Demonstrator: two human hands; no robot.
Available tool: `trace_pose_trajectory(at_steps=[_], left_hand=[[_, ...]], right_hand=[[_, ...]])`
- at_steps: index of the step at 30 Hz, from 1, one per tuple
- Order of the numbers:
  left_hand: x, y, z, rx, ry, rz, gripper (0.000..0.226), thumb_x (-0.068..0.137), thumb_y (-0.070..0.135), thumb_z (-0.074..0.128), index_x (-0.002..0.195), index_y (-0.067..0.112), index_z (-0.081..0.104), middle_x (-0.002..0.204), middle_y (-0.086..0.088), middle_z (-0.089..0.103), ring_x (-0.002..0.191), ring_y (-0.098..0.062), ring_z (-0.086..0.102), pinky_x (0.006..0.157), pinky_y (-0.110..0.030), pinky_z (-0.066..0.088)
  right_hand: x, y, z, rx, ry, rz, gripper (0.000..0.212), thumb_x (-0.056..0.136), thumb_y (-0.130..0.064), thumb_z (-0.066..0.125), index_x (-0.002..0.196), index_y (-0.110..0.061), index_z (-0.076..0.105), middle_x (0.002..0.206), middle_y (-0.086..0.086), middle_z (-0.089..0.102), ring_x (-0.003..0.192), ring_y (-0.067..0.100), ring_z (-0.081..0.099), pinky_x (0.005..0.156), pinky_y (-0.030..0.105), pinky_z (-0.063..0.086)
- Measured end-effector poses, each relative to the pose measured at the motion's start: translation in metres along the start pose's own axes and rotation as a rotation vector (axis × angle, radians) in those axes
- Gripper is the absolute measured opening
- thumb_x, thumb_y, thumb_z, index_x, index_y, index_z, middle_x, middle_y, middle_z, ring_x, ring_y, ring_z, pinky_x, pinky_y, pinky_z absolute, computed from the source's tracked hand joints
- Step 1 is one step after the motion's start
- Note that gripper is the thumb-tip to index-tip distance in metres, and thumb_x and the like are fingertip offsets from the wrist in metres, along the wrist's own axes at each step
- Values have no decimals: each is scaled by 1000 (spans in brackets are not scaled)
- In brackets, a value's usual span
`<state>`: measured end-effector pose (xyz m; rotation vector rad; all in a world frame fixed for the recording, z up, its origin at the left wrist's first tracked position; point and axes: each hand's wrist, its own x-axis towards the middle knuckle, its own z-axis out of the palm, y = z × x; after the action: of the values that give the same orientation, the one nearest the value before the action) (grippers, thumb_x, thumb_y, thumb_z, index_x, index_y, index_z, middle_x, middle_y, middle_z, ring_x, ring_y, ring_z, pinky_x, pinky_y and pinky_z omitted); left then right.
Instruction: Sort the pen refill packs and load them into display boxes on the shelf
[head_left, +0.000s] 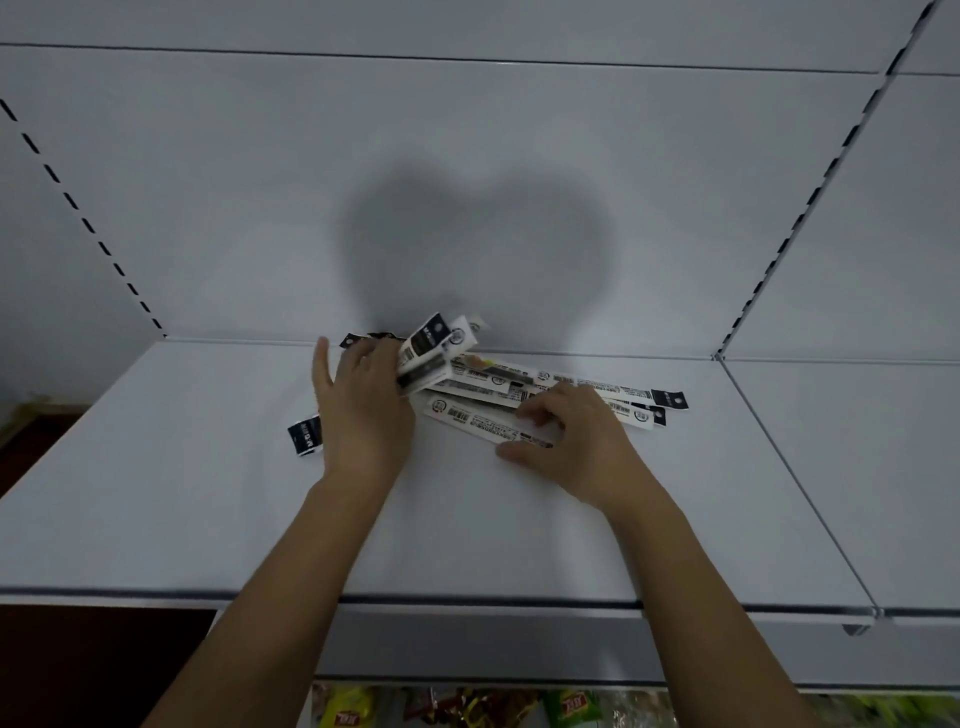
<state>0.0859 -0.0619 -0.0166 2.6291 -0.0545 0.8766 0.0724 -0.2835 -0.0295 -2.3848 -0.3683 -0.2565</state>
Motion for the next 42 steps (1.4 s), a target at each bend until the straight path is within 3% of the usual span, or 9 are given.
trace_pose_trajectory(at_steps=[3, 8, 11, 14, 18, 22, 31, 35, 42], left_hand=[[0, 2, -3, -210, -112, 45, 44, 73, -1, 54, 114, 11, 65, 93, -9, 69, 85, -33, 61, 71, -35, 43], [-7, 17, 14, -142, -190, 449, 55, 78, 57, 60, 110, 13, 69, 99, -6, 69, 88, -23, 57, 71, -32, 44], [-8, 18, 19, -85, -127, 476, 31, 79, 30, 59, 101, 11, 70, 94, -5, 68, 86, -27, 54, 68, -35, 48], [-8, 17, 16, -39, -118, 441, 41, 63, 8, 68, 103, 15, 64, 84, -3, 70, 78, -28, 57, 66, -34, 42], [-8, 16, 15, -7, -195, 385, 68, 49, -8, 78, 112, 12, 64, 82, -7, 70, 68, -31, 65, 61, -36, 49], [-9, 19, 14, 39, -232, 338, 59, 49, -5, 78, 105, 11, 69, 75, -5, 68, 63, -31, 65, 53, -31, 46], [-10, 32, 8, 37, -178, 198, 44, 62, 4, 74, 103, 17, 67, 83, -2, 71, 73, -32, 66, 55, -30, 45], [-22, 40, -3, -47, -140, 36, 24, 73, 8, 70, 93, 18, 62, 84, -3, 68, 79, -30, 62, 58, -28, 32], [-34, 51, -44, -723, -60, -265, 24, 95, 23, 62, 75, 27, 50, 61, 10, 54, 56, -8, 46, 56, -24, 39]], right_hand=[[0, -6, 6, 7, -24, -43, 18, 77, -37, 80, 85, -25, 68, 80, -15, 56, 83, 3, 43, 75, 18, 35], [1, -6, 4, 104, 85, -22, 17, 78, -26, 65, 89, -21, 77, 86, -15, 64, 78, 2, 54, 69, 19, 42], [1, -10, 1, 350, 137, 25, 18, 76, 2, 70, 81, -15, 75, 72, -18, 64, 66, -2, 58, 59, 11, 42], [3, -20, -4, 739, 95, 98, 36, 80, 20, 59, 91, -13, 68, 77, -11, 71, 69, 8, 66, 58, 25, 56], [6, -20, -6, 1021, 128, 172, 26, 101, -6, 41, 114, -15, 62, 110, 3, 67, 104, 24, 64, 87, 45, 55], [2, -20, 2, 816, 102, 123, 29, 102, -39, 40, 122, -29, 59, 122, -1, 62, 117, 21, 57, 103, 39, 44], [-2, -30, 5, 612, -47, -6, 21, 106, -24, 42, 120, -19, 57, 99, -9, 60, 87, -2, 54, 79, 15, 40], [-1, -31, -5, 635, 42, 31, 36, 104, -34, 44, 134, -17, 52, 118, -6, 60, 99, -10, 56, 87, 12, 41], [-25, -46, -18, 517, 142, 76, 26, 103, -38, 42, 113, -27, 63, 107, -14, 65, 102, 2, 58, 88, 23, 44]])
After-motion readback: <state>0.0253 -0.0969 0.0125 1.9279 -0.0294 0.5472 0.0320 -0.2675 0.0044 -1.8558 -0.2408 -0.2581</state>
